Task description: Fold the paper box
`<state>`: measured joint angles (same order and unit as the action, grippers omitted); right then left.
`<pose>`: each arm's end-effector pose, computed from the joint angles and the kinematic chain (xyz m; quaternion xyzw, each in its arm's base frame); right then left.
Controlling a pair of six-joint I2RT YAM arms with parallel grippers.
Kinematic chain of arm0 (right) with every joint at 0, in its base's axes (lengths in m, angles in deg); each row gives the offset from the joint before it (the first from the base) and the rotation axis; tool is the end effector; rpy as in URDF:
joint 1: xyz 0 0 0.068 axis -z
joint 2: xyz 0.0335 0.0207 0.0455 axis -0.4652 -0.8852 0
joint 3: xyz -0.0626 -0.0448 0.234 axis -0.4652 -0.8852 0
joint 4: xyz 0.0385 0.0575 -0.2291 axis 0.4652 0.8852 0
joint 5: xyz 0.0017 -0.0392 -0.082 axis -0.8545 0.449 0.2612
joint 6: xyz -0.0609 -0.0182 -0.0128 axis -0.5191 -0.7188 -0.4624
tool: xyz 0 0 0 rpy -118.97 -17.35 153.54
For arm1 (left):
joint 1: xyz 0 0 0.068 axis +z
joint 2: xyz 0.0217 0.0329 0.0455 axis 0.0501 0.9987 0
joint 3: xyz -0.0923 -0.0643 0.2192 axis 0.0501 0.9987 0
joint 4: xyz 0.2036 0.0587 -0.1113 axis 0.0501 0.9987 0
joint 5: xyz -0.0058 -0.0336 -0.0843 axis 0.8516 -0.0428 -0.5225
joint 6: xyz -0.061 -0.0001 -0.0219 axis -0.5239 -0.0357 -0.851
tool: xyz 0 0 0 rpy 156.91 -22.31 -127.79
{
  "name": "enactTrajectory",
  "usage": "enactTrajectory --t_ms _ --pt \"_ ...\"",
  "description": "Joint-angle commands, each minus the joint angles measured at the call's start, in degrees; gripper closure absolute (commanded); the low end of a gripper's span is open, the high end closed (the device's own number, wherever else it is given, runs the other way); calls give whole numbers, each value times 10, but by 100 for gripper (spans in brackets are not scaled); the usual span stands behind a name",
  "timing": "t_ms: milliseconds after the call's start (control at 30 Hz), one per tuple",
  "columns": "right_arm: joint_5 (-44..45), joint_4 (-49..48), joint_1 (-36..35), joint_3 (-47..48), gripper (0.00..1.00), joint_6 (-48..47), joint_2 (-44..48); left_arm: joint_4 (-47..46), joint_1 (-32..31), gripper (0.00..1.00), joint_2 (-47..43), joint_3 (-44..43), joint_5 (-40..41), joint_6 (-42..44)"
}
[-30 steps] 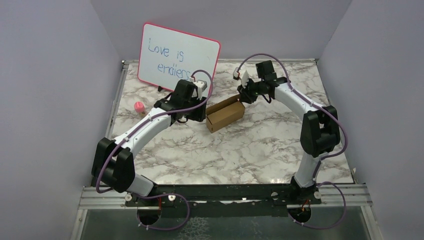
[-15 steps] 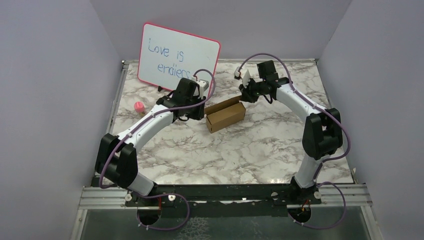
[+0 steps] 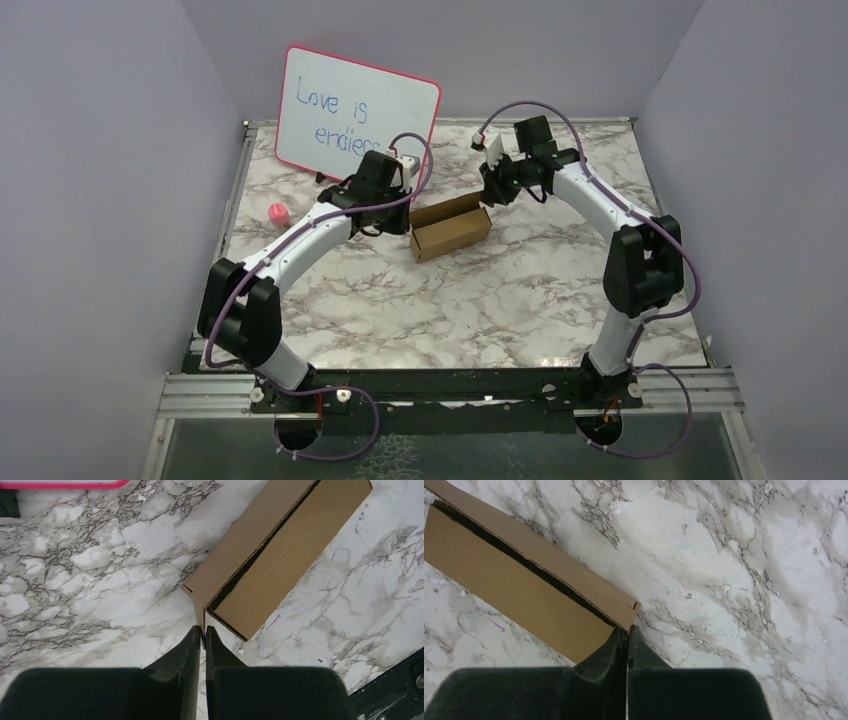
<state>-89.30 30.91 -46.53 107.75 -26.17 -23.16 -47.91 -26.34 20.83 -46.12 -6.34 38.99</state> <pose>0.3549 0.1459 0.2350 -0.4418 0.8065 0.1993 0.3387 0.2803 -0.1666 0.2425 0.1818 0.9136 -0.1961 0.3062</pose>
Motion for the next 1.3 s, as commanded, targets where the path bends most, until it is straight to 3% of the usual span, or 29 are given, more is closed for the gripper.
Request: enactTrajectory --t_ms 0,400,1267 --pt "2 12 -12 21 99 70 -11 -4 3 92 14 -21 -2 -28" --pt "77 2 -43 18 99 205 -14 -22 3 93 24 -14 -4 -68" --pt "149 1 -86 0 99 357 -3 -36 3 90 23 -2 -17 -94"
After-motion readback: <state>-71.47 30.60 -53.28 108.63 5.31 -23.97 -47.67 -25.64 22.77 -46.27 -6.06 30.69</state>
